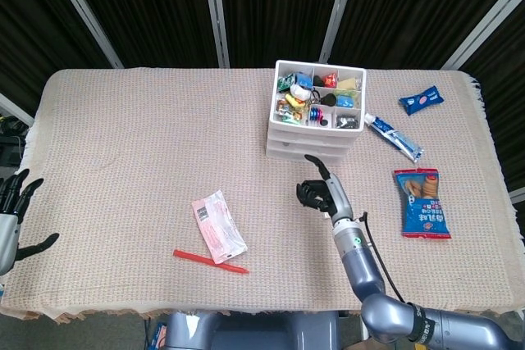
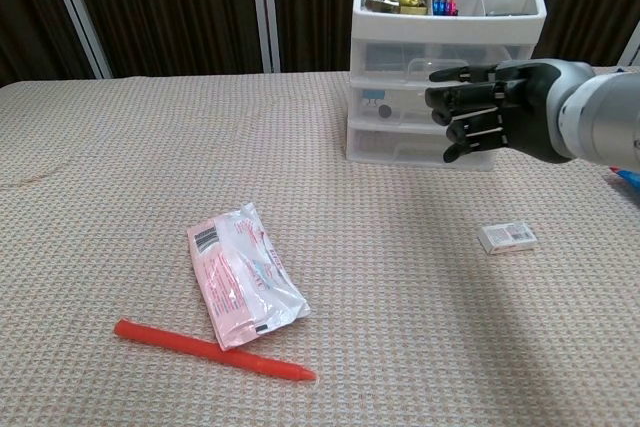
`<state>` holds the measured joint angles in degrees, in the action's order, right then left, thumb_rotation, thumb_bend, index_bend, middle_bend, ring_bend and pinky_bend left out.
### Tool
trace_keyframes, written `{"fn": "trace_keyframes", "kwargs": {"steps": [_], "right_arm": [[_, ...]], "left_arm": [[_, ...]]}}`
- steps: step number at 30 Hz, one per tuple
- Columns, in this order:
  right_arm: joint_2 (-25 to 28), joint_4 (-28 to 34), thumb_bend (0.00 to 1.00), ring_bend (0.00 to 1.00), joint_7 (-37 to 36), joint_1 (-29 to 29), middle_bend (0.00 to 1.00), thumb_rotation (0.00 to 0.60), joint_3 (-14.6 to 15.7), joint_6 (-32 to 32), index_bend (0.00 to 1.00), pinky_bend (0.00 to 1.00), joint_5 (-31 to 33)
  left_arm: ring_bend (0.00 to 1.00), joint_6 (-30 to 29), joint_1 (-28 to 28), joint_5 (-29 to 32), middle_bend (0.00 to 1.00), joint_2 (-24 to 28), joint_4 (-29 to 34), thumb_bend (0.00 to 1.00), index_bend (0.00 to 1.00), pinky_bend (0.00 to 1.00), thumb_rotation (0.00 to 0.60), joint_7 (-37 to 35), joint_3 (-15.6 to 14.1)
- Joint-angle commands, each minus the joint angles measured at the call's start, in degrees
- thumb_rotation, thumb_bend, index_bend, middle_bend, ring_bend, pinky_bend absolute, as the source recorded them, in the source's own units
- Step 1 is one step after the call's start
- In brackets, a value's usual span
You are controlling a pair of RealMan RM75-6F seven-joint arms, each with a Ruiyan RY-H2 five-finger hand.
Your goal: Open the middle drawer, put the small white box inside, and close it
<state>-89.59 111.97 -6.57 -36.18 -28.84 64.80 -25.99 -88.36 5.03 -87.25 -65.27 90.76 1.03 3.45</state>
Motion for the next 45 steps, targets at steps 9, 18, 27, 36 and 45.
{"fn": "trace_keyframes", "kwargs": {"steps": [9,18,27,36,45], "right_arm": [[-5.1,-7.8,0.45,0.73,0.4,-5.0,0.74,0.600,-4.5,-0.6,0.12,0.59,7.3],[-7.7,-14.3,0.45,0.73,0.5,-7.4,0.74,0.600,-6.8,-1.2,0.12,0.59,9.4],[-9.9,-18.0,0.45,0.73,-1.5,-8.1,0.74,0.600,-9.7,-1.2,0.16,0.59,10.5],[-11.6,-20.3,0.45,0.73,-2.1,-9.3,0.74,0.600,-11.9,-1.8,0.24,0.59,12.2],[-12.9,-21.5,0.45,0.73,-1.7,-10.5,0.74,0.600,-13.6,-1.3,0.30,0.59,13.2]], "left_arm": [[0.00,0.3,-0.2,0.6,0.00,0.6,0.3,0.06,0.11,0.00,0.600,-0.8,-0.1],[0.00,0.5,-0.4,0.9,0.00,1.1,0.7,0.06,0.11,0.00,0.600,-1.6,-0.1],[0.00,0.8,-0.3,0.9,0.00,1.3,0.9,0.06,0.11,0.00,0.600,-2.0,-0.1],[0.00,1.1,-0.2,1.0,0.00,1.4,1.1,0.06,0.11,0.00,0.600,-2.3,-0.1],[0.00,1.1,-0.2,1.0,0.00,1.5,1.1,0.06,0.11,0.00,0.600,-2.5,-0.1]]}}
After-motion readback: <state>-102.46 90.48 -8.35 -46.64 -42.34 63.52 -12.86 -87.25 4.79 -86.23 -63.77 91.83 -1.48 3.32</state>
